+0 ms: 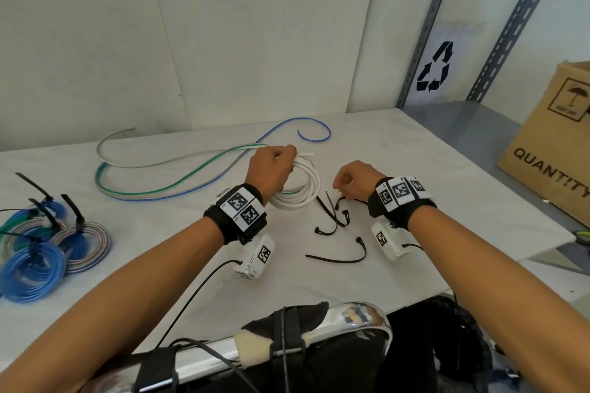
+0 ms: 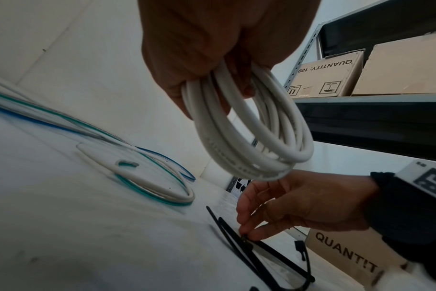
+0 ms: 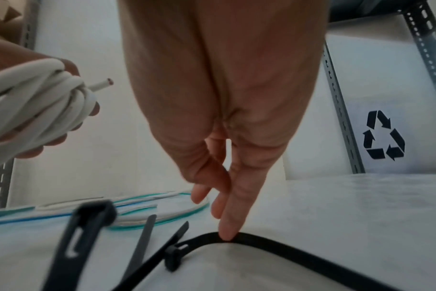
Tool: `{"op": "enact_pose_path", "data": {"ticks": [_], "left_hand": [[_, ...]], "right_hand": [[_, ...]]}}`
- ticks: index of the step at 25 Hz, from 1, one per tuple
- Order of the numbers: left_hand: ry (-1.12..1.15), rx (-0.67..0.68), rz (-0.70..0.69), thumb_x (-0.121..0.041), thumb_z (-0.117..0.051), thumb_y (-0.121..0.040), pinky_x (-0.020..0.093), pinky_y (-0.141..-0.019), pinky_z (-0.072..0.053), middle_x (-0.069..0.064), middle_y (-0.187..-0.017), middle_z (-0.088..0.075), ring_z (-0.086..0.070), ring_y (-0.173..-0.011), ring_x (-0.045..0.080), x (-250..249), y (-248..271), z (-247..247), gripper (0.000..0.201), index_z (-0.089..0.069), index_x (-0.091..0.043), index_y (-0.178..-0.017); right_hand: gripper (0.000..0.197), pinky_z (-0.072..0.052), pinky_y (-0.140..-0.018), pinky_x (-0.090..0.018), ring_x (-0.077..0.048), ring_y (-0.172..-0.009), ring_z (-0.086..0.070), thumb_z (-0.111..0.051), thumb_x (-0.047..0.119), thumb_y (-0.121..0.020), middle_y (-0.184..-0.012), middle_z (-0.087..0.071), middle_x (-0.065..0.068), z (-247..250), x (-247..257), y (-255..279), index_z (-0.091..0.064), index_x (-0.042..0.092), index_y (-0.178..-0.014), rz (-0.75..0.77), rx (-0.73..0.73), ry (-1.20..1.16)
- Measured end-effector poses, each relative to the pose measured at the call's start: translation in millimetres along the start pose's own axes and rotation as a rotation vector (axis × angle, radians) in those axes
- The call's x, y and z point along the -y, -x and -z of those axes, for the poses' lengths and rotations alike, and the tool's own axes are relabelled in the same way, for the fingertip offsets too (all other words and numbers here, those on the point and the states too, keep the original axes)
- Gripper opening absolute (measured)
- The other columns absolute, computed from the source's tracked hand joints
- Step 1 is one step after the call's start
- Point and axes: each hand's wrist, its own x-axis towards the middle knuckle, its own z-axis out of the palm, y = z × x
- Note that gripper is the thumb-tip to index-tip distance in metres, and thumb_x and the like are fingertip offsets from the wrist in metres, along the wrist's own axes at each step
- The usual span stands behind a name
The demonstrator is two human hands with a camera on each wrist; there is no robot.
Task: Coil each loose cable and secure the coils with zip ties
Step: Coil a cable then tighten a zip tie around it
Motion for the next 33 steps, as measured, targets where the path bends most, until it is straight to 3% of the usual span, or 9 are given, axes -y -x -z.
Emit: {"op": "enact_pose_path", "data": {"ticks": [5,9,13,16,19,23,26,29,33], "left_hand": [[0.022,-0.004,0.018,-0.026,-0.051,-0.092,0.023,-0.045,-0.036,0.007,-0.059,-0.05,-0.04,-0.043,0.019,2,1,1,0.039,-0.05,-0.015,-0.054],[0.063,-0.038,0.038,-0.02,-0.049,-0.095,0.021,-0.042,-0.034,0.008,-0.061,-0.049,-0.035,-0.041,0.016,1,-1,6,0.036,-0.051,-0.009,-0.062],[0.07,-0.109,0.057,-0.021,-0.049,-0.095,0.02,-0.041,-0.033,0.009,-0.06,-0.047,-0.035,-0.038,0.013,5,-10,17,0.033,-0.055,-0.006,-0.067],[0.08,-0.204,0.095,-0.026,-0.051,-0.091,0.024,-0.047,-0.036,0.007,-0.056,-0.045,-0.037,-0.042,0.018,10,-18,29,0.033,-0.055,-0.007,-0.064],[0.081,-0.336,0.118,-0.037,-0.049,-0.079,0.035,-0.057,-0.041,0.007,-0.055,-0.05,-0.04,-0.051,0.024,12,-29,53,0.035,-0.053,-0.014,-0.053],[0.116,-0.568,0.094,-0.043,-0.047,-0.075,0.047,-0.06,-0.048,0.006,-0.057,-0.056,-0.042,-0.054,0.024,20,-45,105,0.039,-0.05,-0.012,-0.051],[0.157,-0.646,0.05,-0.043,-0.046,-0.073,0.045,-0.057,-0.04,0.004,-0.057,-0.05,-0.037,-0.057,0.022,26,-44,126,0.034,-0.046,-0.017,-0.052],[0.206,-0.68,0.034,-0.036,-0.047,-0.077,0.042,-0.057,-0.036,0.001,-0.057,-0.047,-0.035,-0.056,0.02,31,-42,134,0.03,-0.043,-0.019,-0.053],[0.202,-0.685,0.008,-0.032,-0.05,-0.082,0.043,-0.059,-0.042,-0.003,-0.06,-0.051,-0.042,-0.058,0.019,38,-50,134,0.025,-0.05,-0.015,-0.064]], "right_hand": [[0.022,-0.055,-0.092,-0.034,-0.026,-0.104,-0.066,-0.076,0.006,-0.085,-0.111,-0.068,-0.006,-6,-14,-5,-0.073,0.012,-0.106,-0.016,0.039,0.321],[0.009,-0.055,-0.083,-0.035,-0.029,-0.096,-0.066,-0.068,0.013,-0.091,-0.11,-0.07,-0.009,-5,-12,-8,-0.073,0.018,-0.098,-0.067,-0.077,0.305],[0.014,-0.056,-0.073,-0.035,-0.027,-0.078,-0.068,-0.06,0.014,-0.093,-0.099,-0.068,-0.01,3,19,-13,-0.062,0.027,-0.096,0.011,-0.327,0.003],[0.014,-0.056,-0.056,-0.035,-0.02,-0.055,-0.069,-0.06,0.007,-0.093,-0.084,-0.072,-0.011,8,62,-10,-0.057,0.02,-0.092,0.169,-0.373,-0.405],[0.004,-0.052,-0.049,-0.026,-0.017,-0.05,-0.067,-0.064,0.002,-0.094,-0.081,-0.072,-0.016,7,110,-3,-0.067,0.0,-0.094,0.351,-0.251,-0.701],[0.02,-0.057,-0.066,-0.025,-0.021,-0.069,-0.071,-0.05,-0.002,-0.1,-0.09,-0.073,-0.016,-14,159,4,-0.067,-0.006,-0.109,0.44,0.106,-1.091],[0.015,-0.056,-0.066,-0.024,-0.019,-0.068,-0.07,-0.059,0.001,-0.098,-0.084,-0.072,-0.012,-34,188,-2,-0.069,-0.005,-0.107,0.573,0.159,-1.057],[0.024,-0.052,-0.054,-0.023,-0.02,-0.055,-0.066,-0.057,0.013,-0.102,-0.07,-0.069,-0.01,-53,212,-18,-0.07,-0.005,-0.096,0.564,0.019,-0.923],[0.019,-0.055,-0.059,-0.028,-0.026,-0.062,-0.07,-0.061,0.014,-0.1,-0.075,-0.072,-0.014,-70,226,-44,-0.068,-0.003,-0.095,0.616,-0.136,-0.914]]}}
